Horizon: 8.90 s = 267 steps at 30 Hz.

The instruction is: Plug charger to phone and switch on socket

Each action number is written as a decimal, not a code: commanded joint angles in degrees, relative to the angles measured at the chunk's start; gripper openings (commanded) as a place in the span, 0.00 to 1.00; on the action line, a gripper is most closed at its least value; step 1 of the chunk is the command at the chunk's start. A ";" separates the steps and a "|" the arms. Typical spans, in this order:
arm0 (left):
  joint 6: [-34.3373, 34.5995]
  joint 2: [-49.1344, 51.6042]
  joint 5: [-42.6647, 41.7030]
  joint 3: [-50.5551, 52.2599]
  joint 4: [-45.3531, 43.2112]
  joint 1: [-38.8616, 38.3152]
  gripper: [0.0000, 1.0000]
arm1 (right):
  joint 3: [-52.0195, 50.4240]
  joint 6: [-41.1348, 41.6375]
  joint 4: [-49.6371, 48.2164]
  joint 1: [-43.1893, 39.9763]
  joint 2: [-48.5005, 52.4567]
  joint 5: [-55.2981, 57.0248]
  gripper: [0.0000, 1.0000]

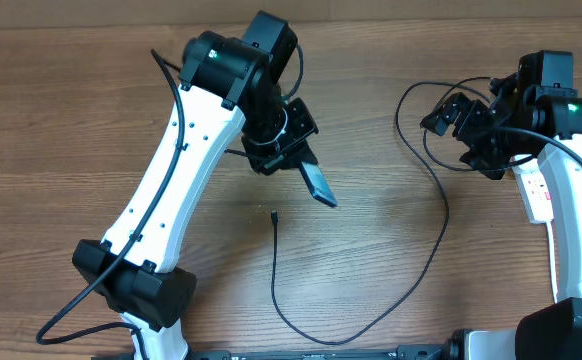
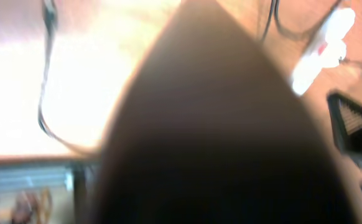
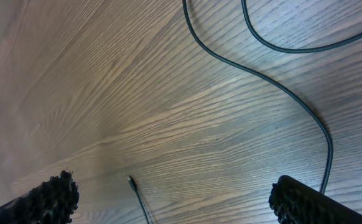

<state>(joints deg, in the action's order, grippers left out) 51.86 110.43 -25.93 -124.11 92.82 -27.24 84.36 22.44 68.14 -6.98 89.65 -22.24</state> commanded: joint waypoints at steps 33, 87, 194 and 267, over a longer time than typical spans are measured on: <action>-34.36 3.89 -5.88 10.19 -17.66 10.40 0.04 | 0.44 -0.42 -0.33 0.15 -0.46 0.37 1.00; -31.04 4.22 -58.12 51.98 -78.47 28.81 0.04 | 0.44 -0.42 -0.33 0.15 -0.46 0.37 1.00; -30.23 4.22 -44.41 51.98 -74.82 30.23 0.04 | -12.72 18.53 -34.51 57.31 25.51 26.71 0.27; -12.90 4.22 -54.05 51.98 -87.91 30.21 0.04 | -12.15 -10.56 -34.69 41.31 11.23 -30.32 0.04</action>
<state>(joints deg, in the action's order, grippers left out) 29.67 114.89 -79.22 -71.68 6.00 3.09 71.83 16.99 34.00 35.09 101.21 -43.86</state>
